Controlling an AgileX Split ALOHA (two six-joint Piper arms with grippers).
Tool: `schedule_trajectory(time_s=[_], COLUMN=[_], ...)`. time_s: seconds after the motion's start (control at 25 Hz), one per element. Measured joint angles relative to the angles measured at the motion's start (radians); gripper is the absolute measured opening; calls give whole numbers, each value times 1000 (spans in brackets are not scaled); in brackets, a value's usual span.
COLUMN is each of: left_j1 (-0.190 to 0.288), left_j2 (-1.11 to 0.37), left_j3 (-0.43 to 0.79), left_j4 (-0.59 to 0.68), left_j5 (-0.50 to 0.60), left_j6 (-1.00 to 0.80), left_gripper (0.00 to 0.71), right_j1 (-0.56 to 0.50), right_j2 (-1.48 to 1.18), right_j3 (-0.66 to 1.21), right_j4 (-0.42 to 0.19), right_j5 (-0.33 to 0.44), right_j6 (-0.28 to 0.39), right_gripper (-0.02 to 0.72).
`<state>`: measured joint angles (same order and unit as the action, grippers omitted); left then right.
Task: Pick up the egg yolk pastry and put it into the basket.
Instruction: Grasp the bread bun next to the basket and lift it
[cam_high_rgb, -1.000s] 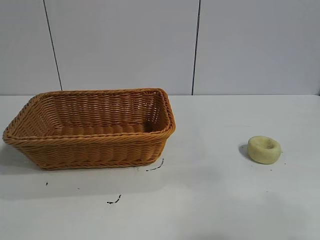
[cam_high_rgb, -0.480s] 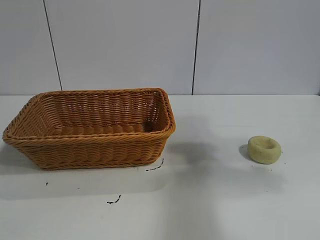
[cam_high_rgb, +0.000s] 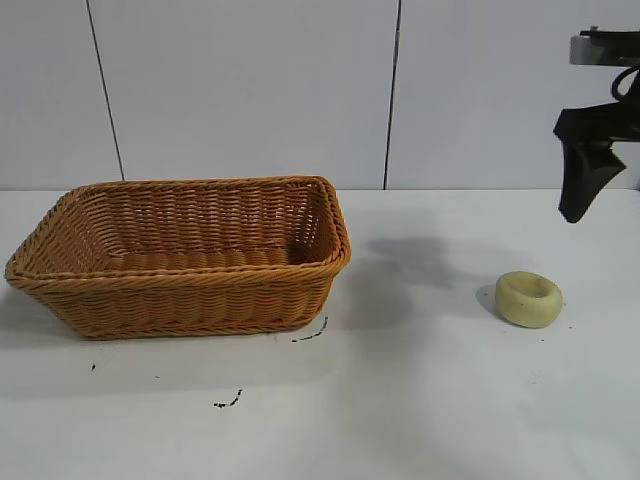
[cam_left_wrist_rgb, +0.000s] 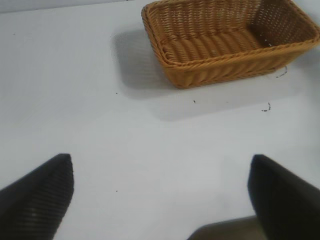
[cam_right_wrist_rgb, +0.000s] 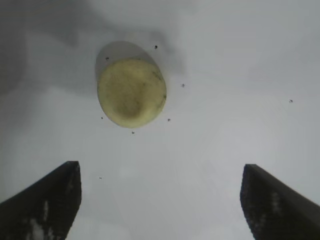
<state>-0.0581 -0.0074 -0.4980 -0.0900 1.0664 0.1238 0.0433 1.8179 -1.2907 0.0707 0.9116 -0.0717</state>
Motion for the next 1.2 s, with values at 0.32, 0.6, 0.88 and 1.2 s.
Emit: schedule_trajectory(time_s=[0.32,0.6,0.88,1.2], left_j1=[0,0,0,0], left_j2=[0,0,0,0], left_j3=[0,0,0,0], left_j4=[0,0,0,0], left_j5=[0,0,0,0], left_j6=[0,0,0,0], left_gripper=[695,695,695,695], right_j1=[45,45,45,45], right_j2=[120,226,286,293], right_j3=[-6,-7,-7,-7], right_j4=[-4,-2,10,30], right_j5=[-112,-231,-253,-243], right_j6=[0,0,-19,-45], right_gripper=[604,604,604,449])
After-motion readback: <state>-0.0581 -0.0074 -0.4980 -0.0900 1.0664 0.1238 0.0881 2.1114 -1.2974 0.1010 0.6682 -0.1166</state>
